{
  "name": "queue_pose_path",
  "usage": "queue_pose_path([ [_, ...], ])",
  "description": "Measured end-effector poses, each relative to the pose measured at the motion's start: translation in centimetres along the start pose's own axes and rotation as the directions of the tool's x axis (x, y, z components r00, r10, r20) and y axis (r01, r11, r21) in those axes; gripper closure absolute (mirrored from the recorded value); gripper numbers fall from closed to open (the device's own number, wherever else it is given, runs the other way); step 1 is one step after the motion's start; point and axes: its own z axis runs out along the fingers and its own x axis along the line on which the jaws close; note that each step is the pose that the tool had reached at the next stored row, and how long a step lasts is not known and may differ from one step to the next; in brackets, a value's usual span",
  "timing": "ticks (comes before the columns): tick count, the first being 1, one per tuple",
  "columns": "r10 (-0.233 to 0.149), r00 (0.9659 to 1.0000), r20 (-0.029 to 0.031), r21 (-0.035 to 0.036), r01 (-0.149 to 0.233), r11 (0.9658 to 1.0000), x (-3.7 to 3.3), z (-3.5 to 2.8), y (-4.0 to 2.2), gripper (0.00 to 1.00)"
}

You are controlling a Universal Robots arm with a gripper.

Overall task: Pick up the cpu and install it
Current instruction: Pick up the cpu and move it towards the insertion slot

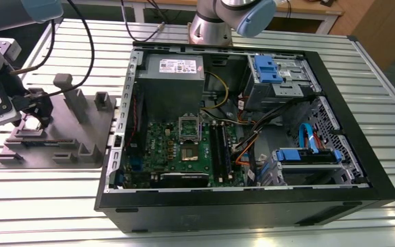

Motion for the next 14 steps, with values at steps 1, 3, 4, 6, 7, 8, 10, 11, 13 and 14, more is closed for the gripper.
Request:
queue_pose_path([
  [1, 0.000, 1.0000, 0.0000, 0.0000, 0.000, 1.0000, 0.00, 0.00, 0.00, 0.33],
  [3, 0.000, 1.0000, 0.0000, 0.0000, 0.000, 1.0000, 0.00, 0.00, 0.00, 0.33],
  [4, 0.000, 1.0000, 0.0000, 0.0000, 0.000, 1.0000, 0.00, 0.01, 0.00, 0.33],
  [6, 0.000, 1.0000, 0.0000, 0.0000, 0.000, 1.0000, 0.00, 0.01, 0.00, 0.33],
  [7, 0.000, 1.0000, 0.0000, 0.0000, 0.000, 1.0000, 0.00, 0.01, 0.00, 0.33],
  [8, 0.000, 1.0000, 0.0000, 0.0000, 0.000, 1.0000, 0.00, 0.01, 0.00, 0.33],
  [10, 0.000, 1.0000, 0.0000, 0.0000, 0.000, 1.0000, 0.00, 0.01, 0.00, 0.34],
  [11, 0.000, 1.0000, 0.0001, 0.0000, 0.000, 1.0000, 0.00, 0.01, 0.00, 0.41],
  [13, 0.000, 1.0000, 0.0001, -0.0001, 0.000, 1.0000, 0.00, 0.02, 0.00, 0.41],
  [14, 0.000, 1.0000, 0.0002, -0.0001, 0.000, 1.0000, 0.00, 0.03, 0.00, 0.41],
])
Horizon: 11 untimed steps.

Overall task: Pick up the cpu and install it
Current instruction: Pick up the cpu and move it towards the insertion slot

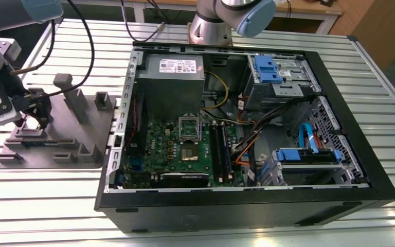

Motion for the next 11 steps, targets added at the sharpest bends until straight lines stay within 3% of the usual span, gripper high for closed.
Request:
queue_pose_path([
  [8, 0.000, 1.0000, -0.0001, 0.0001, 0.000, 1.0000, 0.00, 0.02, -0.02, 0.42],
  [9, 0.000, 1.0000, -0.0001, 0.0001, 0.000, 1.0000, 0.00, 0.02, -0.02, 0.49],
  [11, 0.000, 1.0000, -0.0001, 0.0001, 0.000, 1.0000, 0.00, 0.02, -0.02, 0.49],
])
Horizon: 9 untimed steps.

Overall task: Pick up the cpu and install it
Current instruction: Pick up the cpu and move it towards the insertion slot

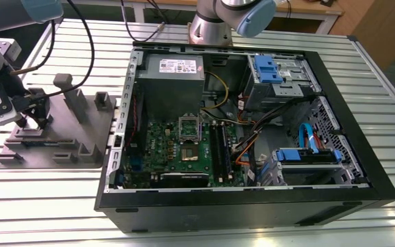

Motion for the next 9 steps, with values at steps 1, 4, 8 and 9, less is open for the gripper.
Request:
queue_pose_path([
  [1, 0.000, 1.0000, 0.0000, 0.0000, 0.000, 1.0000, 0.00, 0.00, 0.00, 0.49],
  [4, 0.000, 1.0000, 0.0000, 0.0000, 0.000, 1.0000, 0.00, 0.00, -0.01, 0.49],
  [8, 0.000, 1.0000, 0.0000, 0.0000, 0.000, 1.0000, 0.00, 0.00, -0.02, 0.49],
  [9, 0.000, 1.0000, -0.0001, 0.0001, 0.000, 1.0000, 0.00, -0.01, -0.02, 0.51],
])
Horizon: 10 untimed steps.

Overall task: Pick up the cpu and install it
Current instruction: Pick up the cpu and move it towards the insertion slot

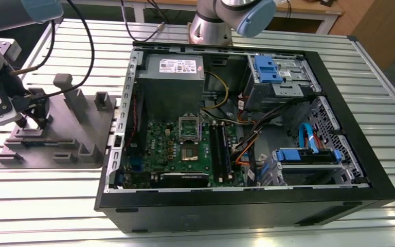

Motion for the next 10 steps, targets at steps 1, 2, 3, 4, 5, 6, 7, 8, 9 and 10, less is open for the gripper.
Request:
queue_pose_path([
  [1, 0.000, 1.0000, 0.0001, -0.0001, 0.000, 1.0000, 0.00, 0.00, 0.00, 0.51],
  [2, 0.000, 1.0000, 0.0001, -0.0001, 0.000, 1.0000, 0.00, 0.00, 0.00, 0.53],
  [3, 0.000, 1.0000, 0.0001, -0.0001, 0.000, 1.0000, 0.00, 0.00, 0.00, 0.53],
  [4, 0.000, 1.0000, 0.0002, -0.0001, 0.000, 1.0000, 0.00, 0.00, 0.00, 0.53],
  [5, 0.000, 1.0000, 0.0002, -0.0002, 0.000, 1.0000, 0.00, 0.00, 0.00, 0.53],
  [6, 0.000, 1.0000, 0.0004, -0.0002, 0.000, 1.0000, 0.00, -0.01, 0.00, 0.53],
  [7, 0.000, 1.0000, 0.0003, -0.0002, 0.000, 1.0000, 0.00, -0.04, 0.00, 0.53],
  [8, 0.000, 1.0000, 0.0001, -0.0001, 0.000, 1.0000, 0.00, -0.08, 0.01, 0.53],
  [9, 0.000, 1.0000, 0.0001, -0.0001, 0.000, 1.0000, 0.00, -0.13, 0.01, 0.53],
  [10, 0.000, 1.0000, 0.0001, -0.0001, 0.000, 1.0000, 0.00, -0.17, 0.01, 0.53],
])
